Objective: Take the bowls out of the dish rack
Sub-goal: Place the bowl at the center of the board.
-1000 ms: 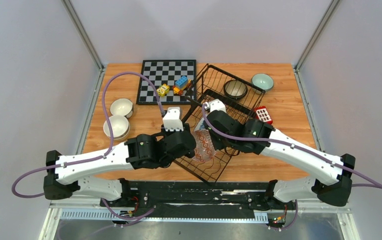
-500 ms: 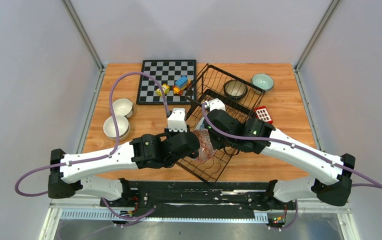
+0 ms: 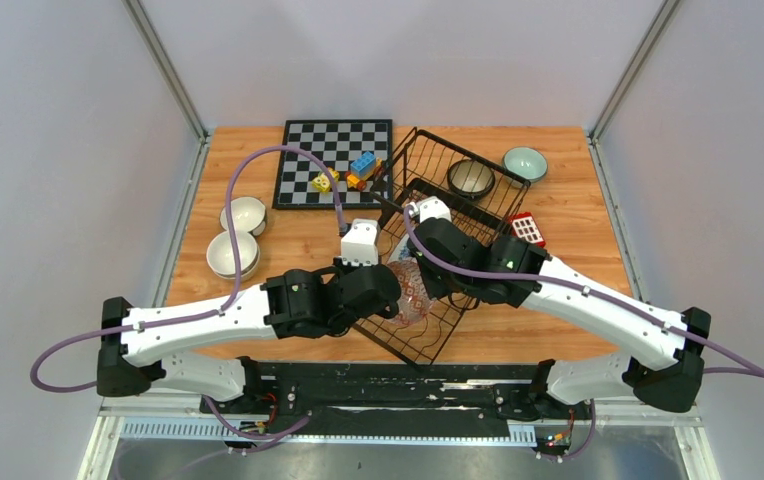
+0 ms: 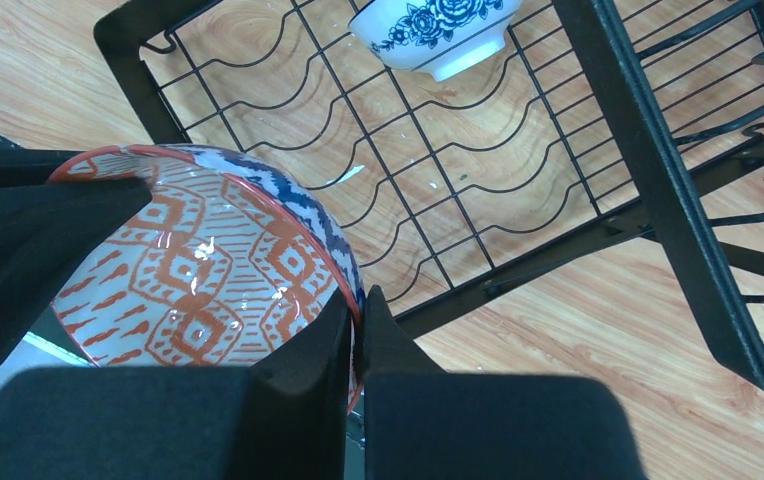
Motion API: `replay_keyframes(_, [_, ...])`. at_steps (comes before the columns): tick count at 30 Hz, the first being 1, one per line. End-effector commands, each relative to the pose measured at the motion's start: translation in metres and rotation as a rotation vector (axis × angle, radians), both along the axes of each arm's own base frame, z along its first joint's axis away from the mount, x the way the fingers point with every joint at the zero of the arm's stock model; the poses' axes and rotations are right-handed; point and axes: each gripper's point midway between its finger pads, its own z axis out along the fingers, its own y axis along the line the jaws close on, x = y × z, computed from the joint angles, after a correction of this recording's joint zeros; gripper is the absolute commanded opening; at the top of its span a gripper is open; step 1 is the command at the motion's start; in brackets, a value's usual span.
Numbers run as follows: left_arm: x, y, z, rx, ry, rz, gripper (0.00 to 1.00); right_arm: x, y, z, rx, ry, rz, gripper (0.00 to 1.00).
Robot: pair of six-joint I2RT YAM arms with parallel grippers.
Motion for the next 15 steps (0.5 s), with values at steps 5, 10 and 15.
replay_keyframes(5, [0.009, 0.000, 0.007, -0.075, -0.038, 0.050, 0.00, -0.003, 0.018, 0.023, 0.116, 0.000, 0.033, 0.15])
replay_keyframes(10, [0.009, 0.003, 0.014, -0.097, -0.056, 0.044, 0.00, -0.010, 0.023, 0.031, 0.147, 0.000, 0.098, 0.60])
replay_keyframes(15, [0.019, 0.022, 0.027, -0.082, -0.087, 0.066, 0.00, -0.013, 0.013, 0.056, 0.170, -0.063, 0.155, 0.87])
